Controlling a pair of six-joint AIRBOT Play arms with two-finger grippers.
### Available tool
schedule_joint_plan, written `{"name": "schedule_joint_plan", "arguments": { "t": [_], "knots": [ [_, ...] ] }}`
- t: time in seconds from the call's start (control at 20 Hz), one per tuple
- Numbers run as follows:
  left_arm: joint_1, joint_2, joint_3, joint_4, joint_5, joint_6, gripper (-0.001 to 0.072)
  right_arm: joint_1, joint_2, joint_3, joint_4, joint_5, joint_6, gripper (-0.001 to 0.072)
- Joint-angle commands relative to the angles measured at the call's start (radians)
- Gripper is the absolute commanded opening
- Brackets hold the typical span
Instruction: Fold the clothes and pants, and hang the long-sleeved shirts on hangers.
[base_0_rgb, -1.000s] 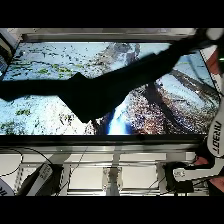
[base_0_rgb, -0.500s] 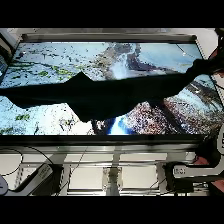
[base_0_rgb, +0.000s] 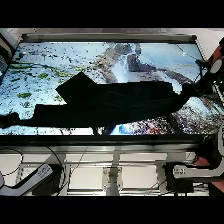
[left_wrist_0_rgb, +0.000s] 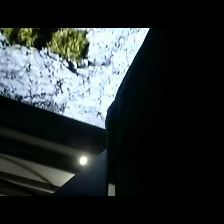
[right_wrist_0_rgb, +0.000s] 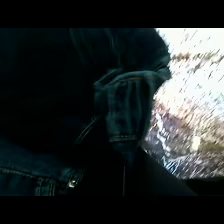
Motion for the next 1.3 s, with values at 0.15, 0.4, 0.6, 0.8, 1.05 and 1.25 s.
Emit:
{"name": "schedule_joint_plan", "arguments": {
  "t": [0.15,0.4,0.6,0.8,1.05,1.25],
  "knots": [
    [0.000,-0.004,-0.158,0.082,-0.080,0.080,0.0362,-0.027,0.016,-0.242,-0.077,-0.029,0.009,0.0021],
    [0.000,-0.001,-0.144,0.095,-0.036,0.078,0.0369,-0.114,0.023,-0.290,-0.077,-0.042,0.002,0.0021],
    [0.000,-0.001,-0.089,0.064,0.022,0.070,0.0482,-0.213,0.060,-0.290,-0.085,-0.072,-0.007,0.0021],
    [0.000,-0.021,-0.083,-0.076,0.073,0.076,0.0479,-0.303,0.068,-0.290,-0.005,-0.061,-0.042,0.0021],
    [0.000,-0.066,-0.082,-0.440,0.106,0.187,0.0477,-0.308,0.067,-0.286,0.181,-0.043,-0.137,0.0022],
    [-0.027,-0.079,-0.079,-0.670,0.198,0.251,0.0481,-0.308,0.066,-0.285,0.117,-0.044,-0.133,0.0022]
  ]
}}
